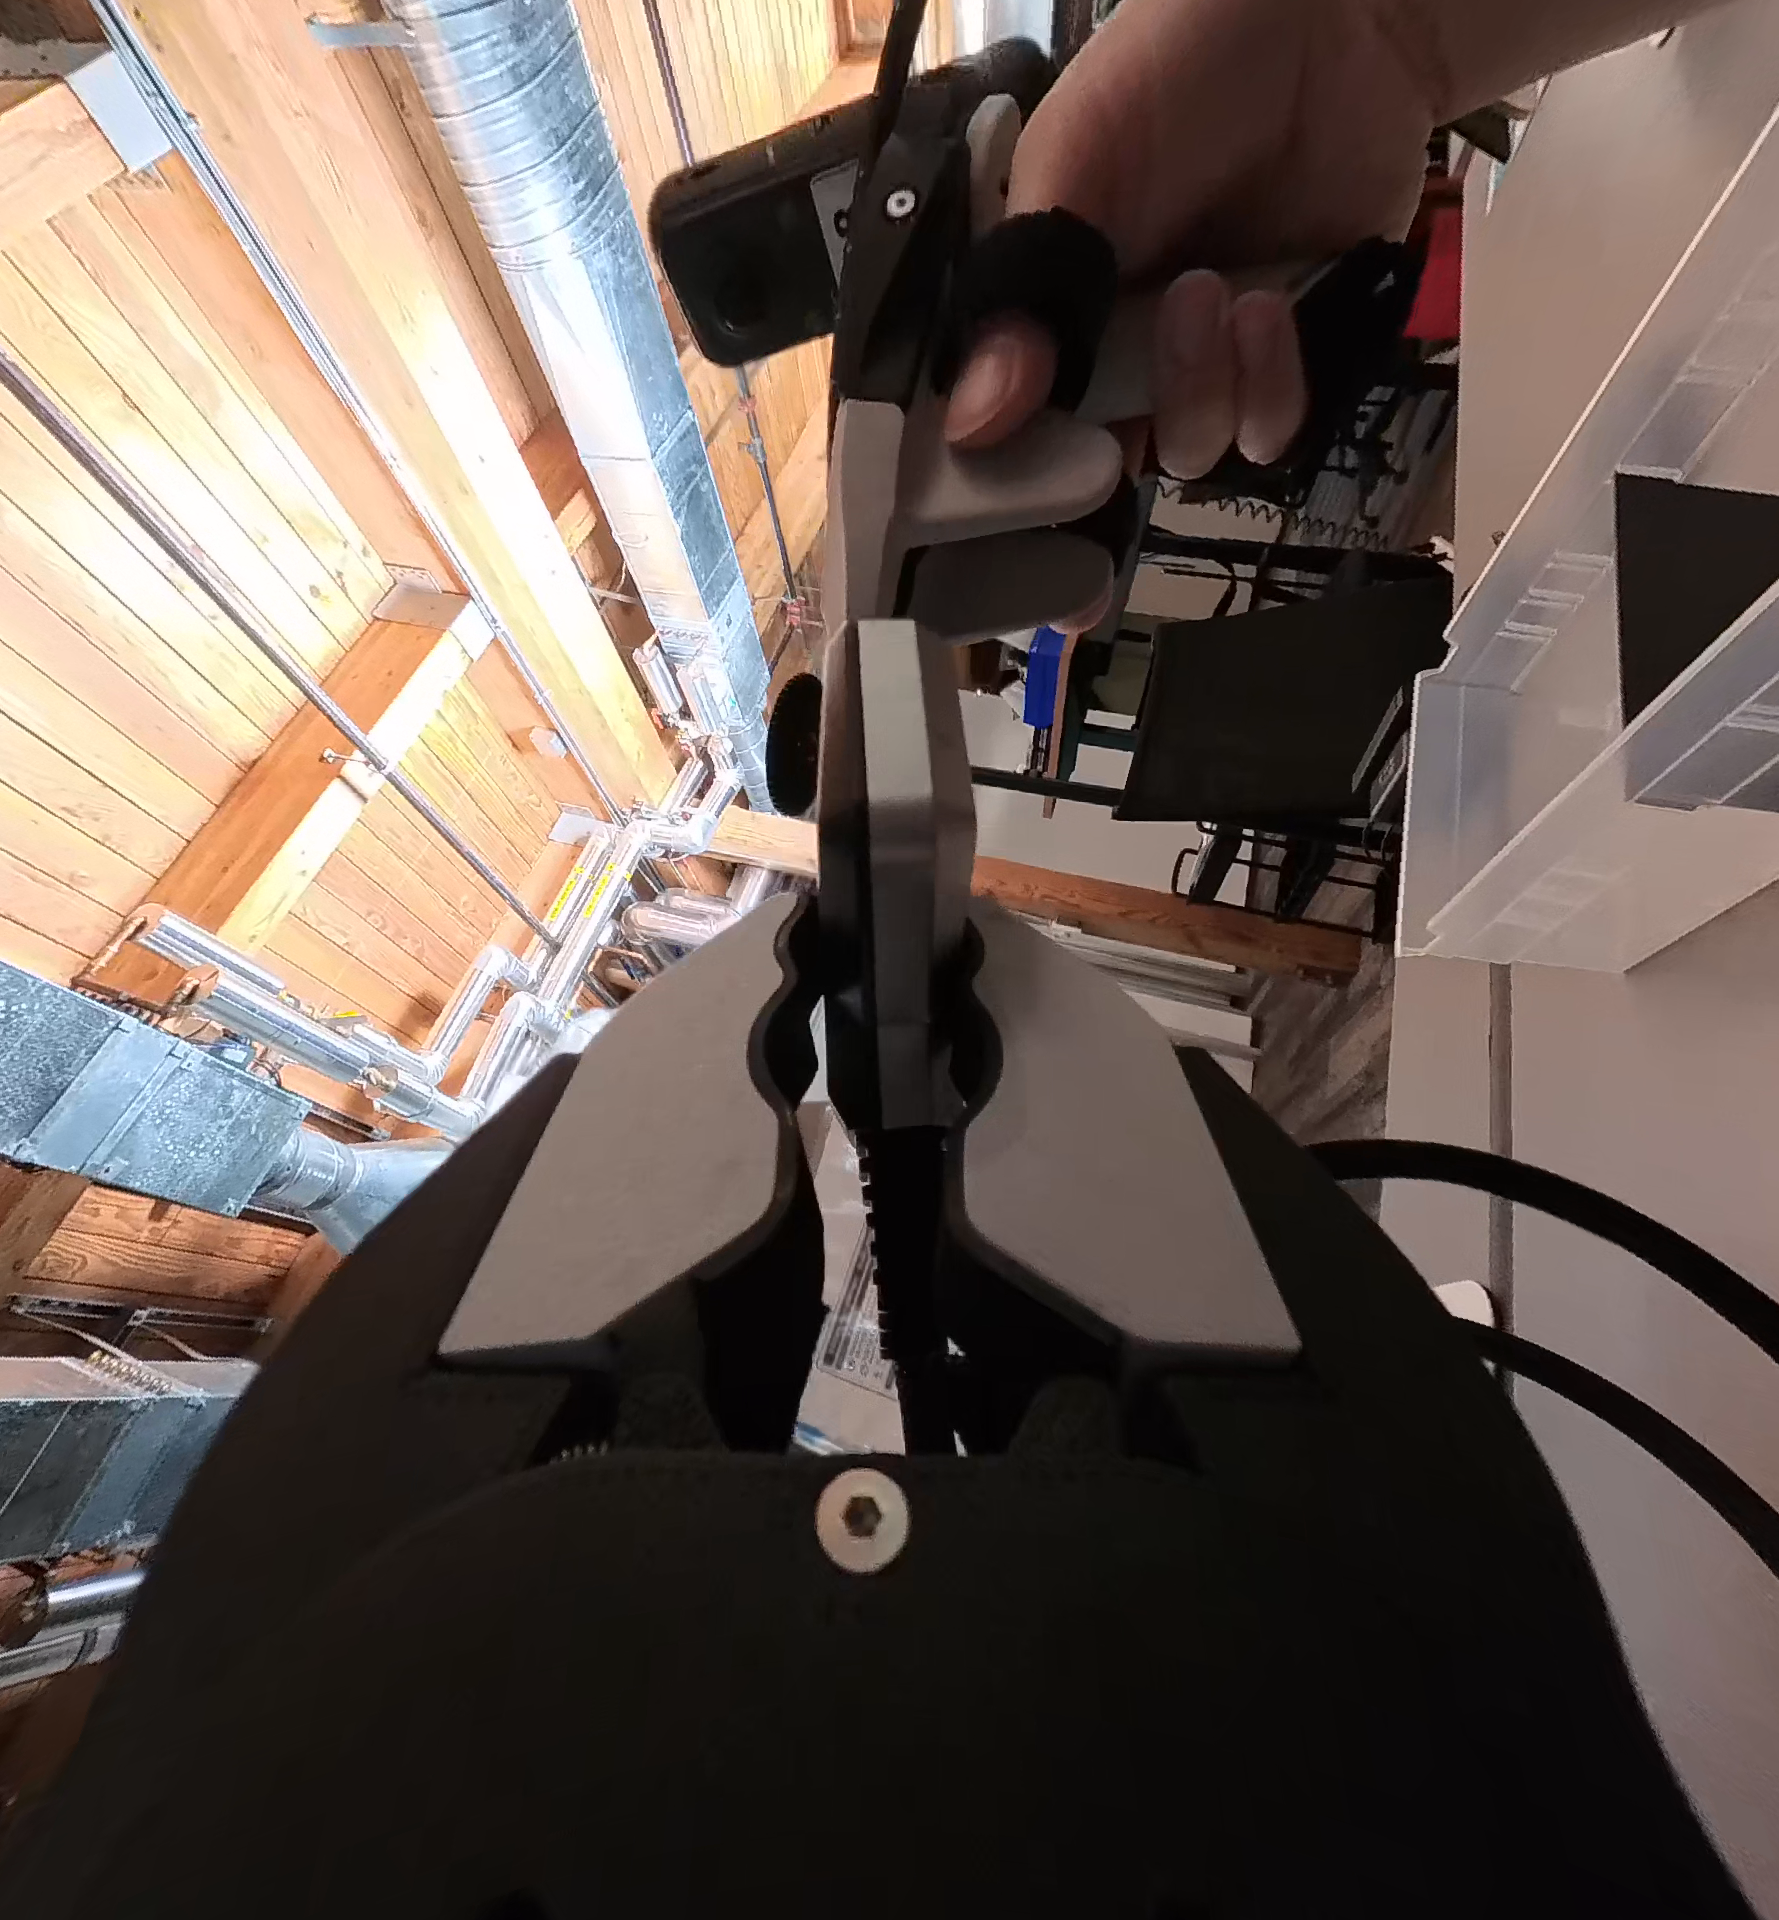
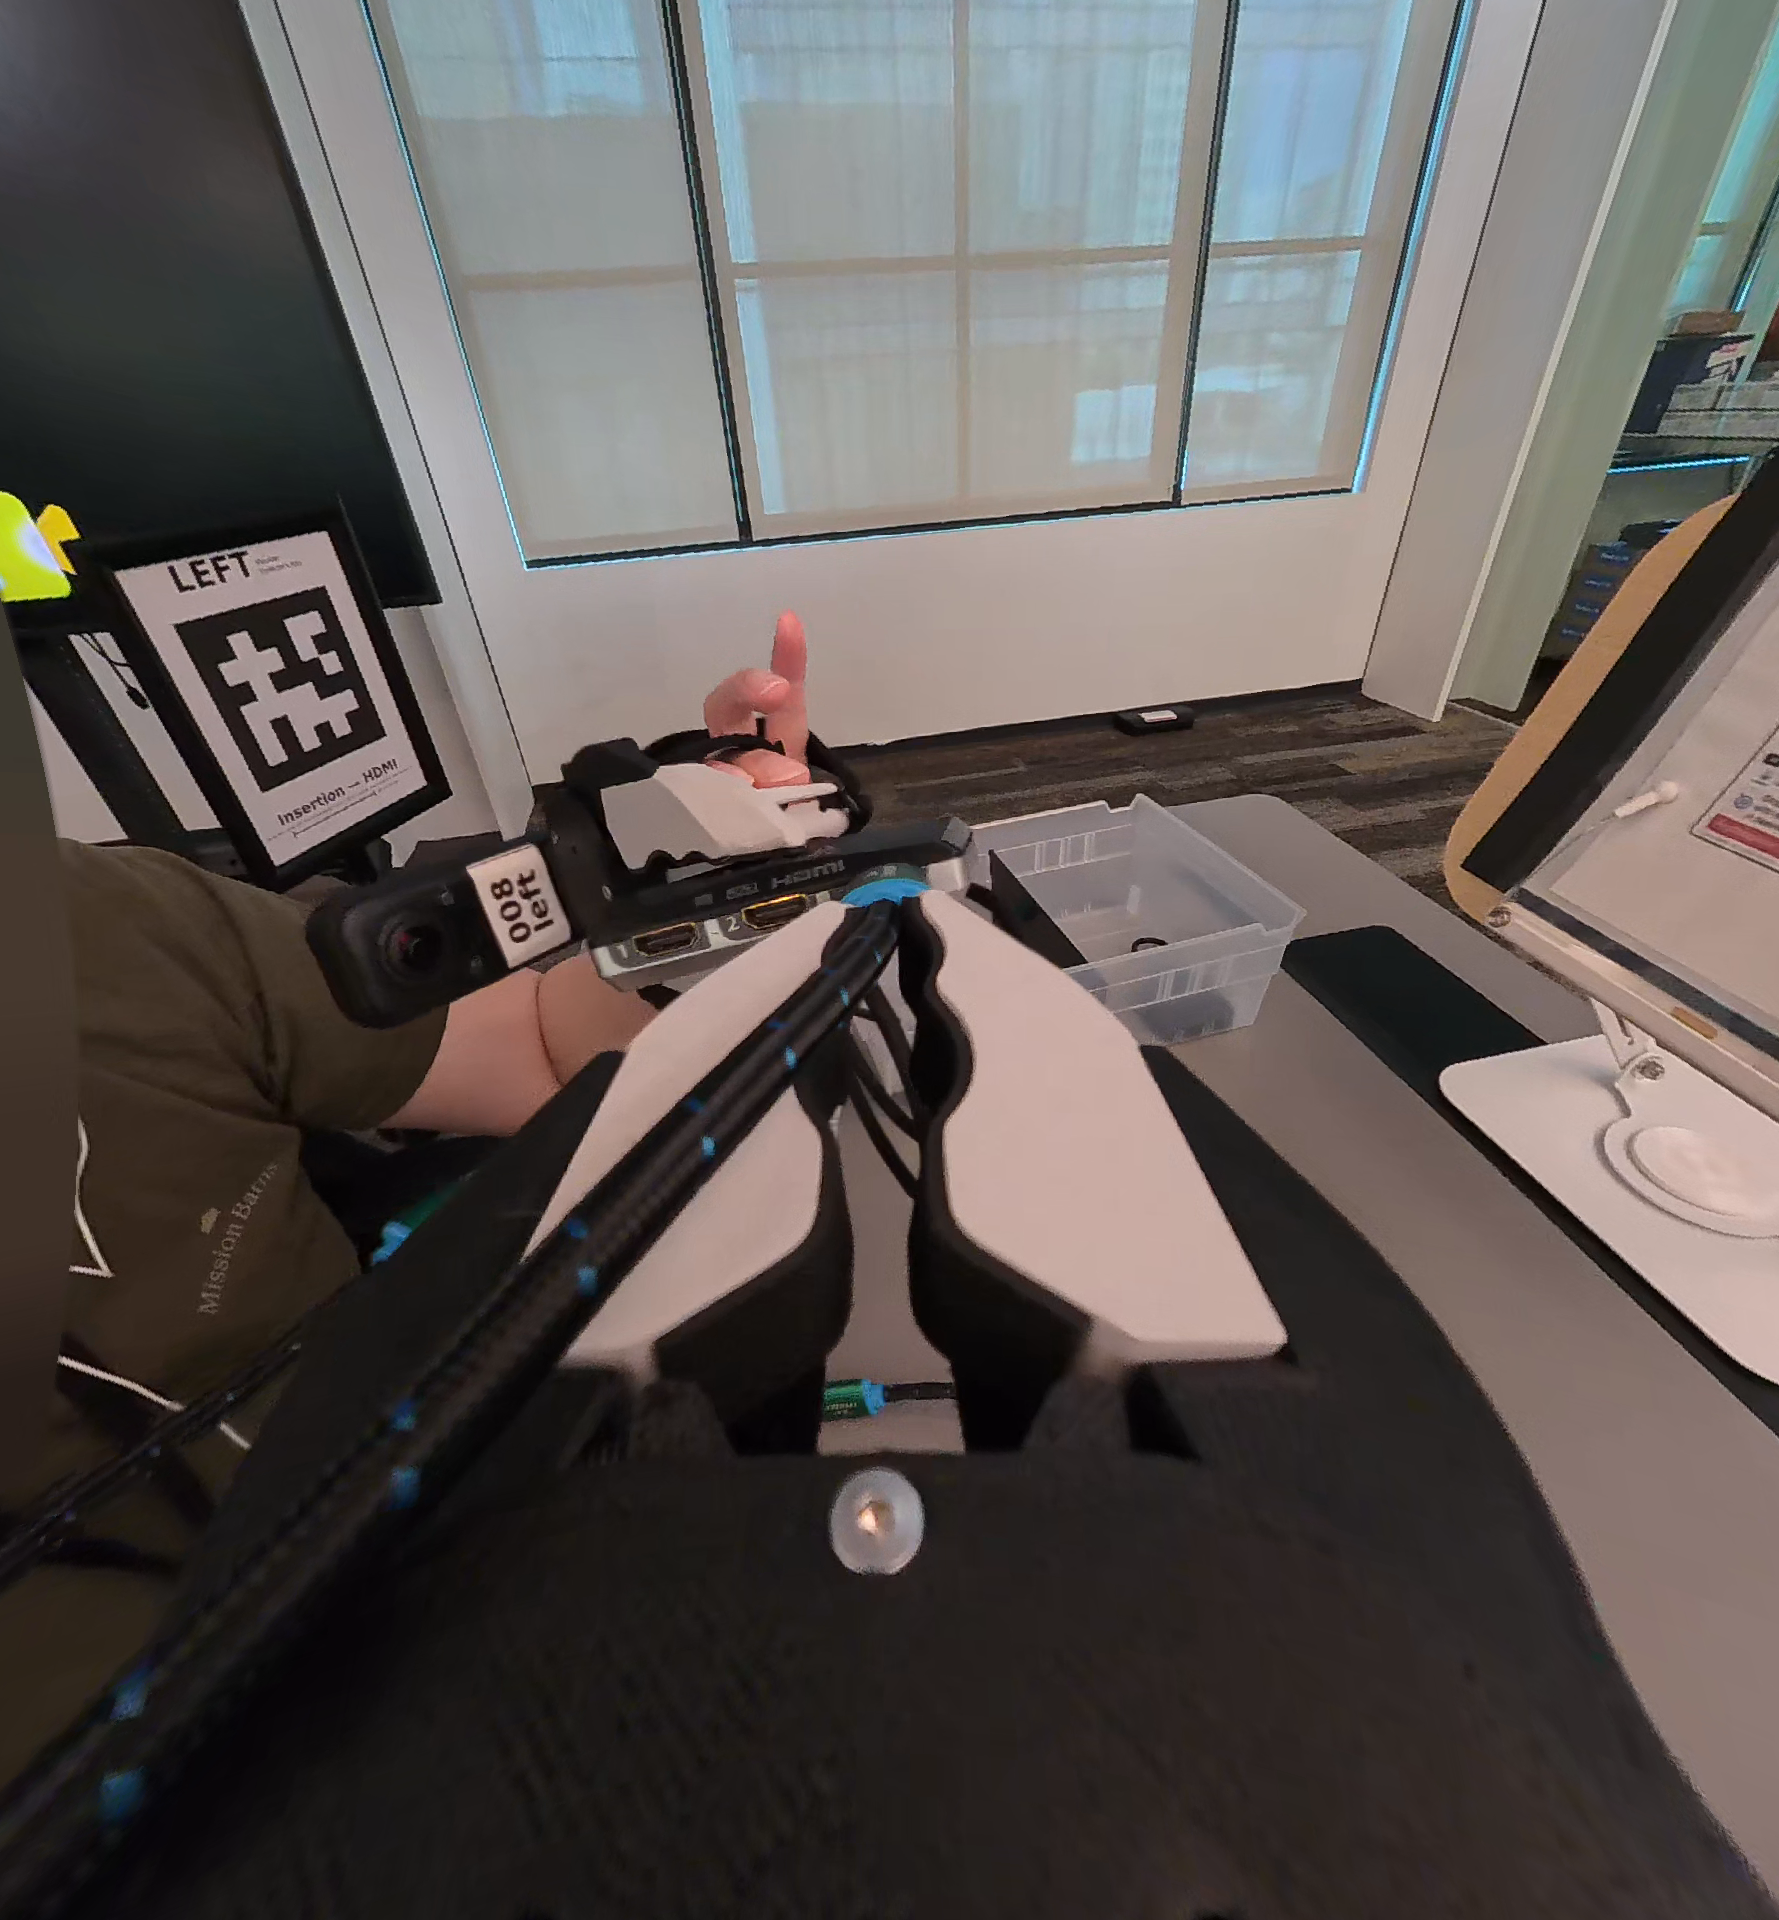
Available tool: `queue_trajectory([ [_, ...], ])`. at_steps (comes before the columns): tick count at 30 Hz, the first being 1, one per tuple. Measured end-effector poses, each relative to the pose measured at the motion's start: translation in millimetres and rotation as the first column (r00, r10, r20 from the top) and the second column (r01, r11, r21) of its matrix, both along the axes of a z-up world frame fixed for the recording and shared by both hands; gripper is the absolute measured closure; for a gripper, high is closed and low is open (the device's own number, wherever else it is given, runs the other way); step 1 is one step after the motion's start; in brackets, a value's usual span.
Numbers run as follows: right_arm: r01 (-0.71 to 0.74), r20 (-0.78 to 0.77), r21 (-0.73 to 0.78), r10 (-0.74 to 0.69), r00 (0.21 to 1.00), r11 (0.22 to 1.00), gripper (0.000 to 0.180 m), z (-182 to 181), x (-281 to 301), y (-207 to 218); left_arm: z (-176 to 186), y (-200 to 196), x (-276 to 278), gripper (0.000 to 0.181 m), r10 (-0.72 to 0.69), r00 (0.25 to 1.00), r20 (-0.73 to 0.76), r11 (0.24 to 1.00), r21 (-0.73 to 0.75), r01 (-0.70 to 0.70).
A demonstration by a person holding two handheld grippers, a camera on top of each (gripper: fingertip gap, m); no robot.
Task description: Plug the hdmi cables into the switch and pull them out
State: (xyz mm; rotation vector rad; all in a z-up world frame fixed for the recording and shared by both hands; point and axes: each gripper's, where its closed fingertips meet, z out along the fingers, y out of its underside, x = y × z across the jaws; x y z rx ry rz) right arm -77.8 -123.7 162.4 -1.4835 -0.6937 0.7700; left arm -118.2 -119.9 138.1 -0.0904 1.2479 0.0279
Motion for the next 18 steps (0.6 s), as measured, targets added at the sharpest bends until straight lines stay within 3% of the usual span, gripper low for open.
queue_trajectory([
  [6,-0.116,-0.017,-0.009,0.116,0.993,0.993,0.172,-3.3,-0.8,-7.1,-2.4,-9.5,0.6,0.159,-0.064,0.998,-0.015,0.998,-0.009,0.064],
  [13,0.021,0.024,0.080,-0.023,0.999,0.997,0.173,6.8,-1.2,2.5,4.1,7.3,1.1,0.158,0.003,1.000,-0.006,0.999,0.034,-0.003],
  [18,0.137,0.079,0.169,-0.152,0.985,0.976,0.173,15.0,-7.9,2.0,9.3,18.4,-2.5,0.158,0.052,0.996,-0.076,0.989,-0.135,-0.062],
])
